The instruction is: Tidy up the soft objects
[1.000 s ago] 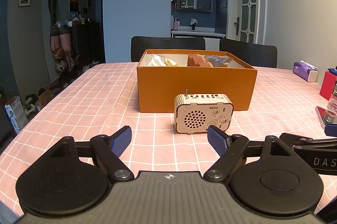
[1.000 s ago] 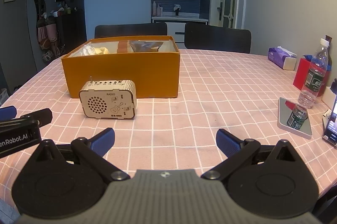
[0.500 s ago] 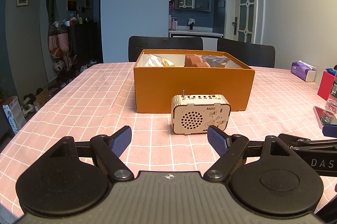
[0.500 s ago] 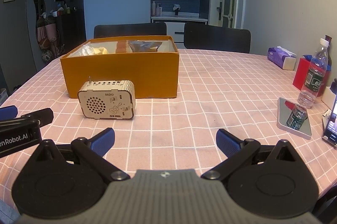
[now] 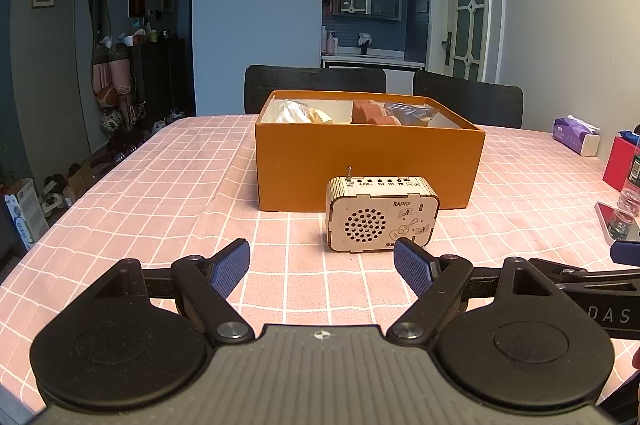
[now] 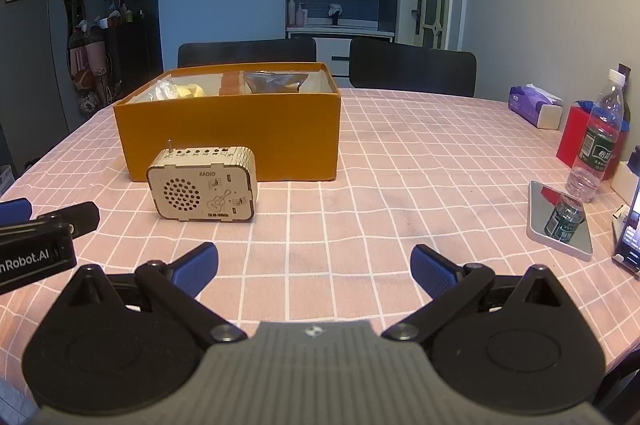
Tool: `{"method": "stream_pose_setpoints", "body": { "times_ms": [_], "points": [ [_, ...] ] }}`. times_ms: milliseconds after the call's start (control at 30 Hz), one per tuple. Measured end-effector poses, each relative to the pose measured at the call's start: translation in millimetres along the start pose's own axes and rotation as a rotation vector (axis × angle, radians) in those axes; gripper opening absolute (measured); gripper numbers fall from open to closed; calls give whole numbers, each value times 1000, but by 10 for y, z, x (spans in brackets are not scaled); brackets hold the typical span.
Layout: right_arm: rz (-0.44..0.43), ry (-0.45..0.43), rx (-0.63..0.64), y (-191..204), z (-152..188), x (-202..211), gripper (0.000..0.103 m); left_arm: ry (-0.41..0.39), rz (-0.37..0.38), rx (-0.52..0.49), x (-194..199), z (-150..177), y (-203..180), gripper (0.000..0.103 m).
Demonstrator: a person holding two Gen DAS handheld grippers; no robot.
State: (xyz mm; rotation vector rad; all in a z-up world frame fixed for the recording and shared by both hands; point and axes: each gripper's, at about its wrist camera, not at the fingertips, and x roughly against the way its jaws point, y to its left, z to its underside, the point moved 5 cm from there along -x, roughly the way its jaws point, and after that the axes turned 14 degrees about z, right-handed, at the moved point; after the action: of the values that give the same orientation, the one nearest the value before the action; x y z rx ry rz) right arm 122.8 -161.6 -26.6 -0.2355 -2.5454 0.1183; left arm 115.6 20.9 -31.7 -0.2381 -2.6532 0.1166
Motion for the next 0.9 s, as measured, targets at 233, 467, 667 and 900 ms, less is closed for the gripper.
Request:
{"method": "stream_pose_setpoints", "body": {
  "times_ms": [233,467,667,900],
  "points": [
    [2,2,0,7,16,-11,100,1,2,2,2,1,6,96],
    [1,4,1,6,21,-10,100,1,1,4,5,2,13,96],
    [1,4,0,7,22,-9,100,0,2,5,14,15,9,96],
    [2,5,1,7,23,-15,100,0,1,3,15,12,3,96]
  ]
}}
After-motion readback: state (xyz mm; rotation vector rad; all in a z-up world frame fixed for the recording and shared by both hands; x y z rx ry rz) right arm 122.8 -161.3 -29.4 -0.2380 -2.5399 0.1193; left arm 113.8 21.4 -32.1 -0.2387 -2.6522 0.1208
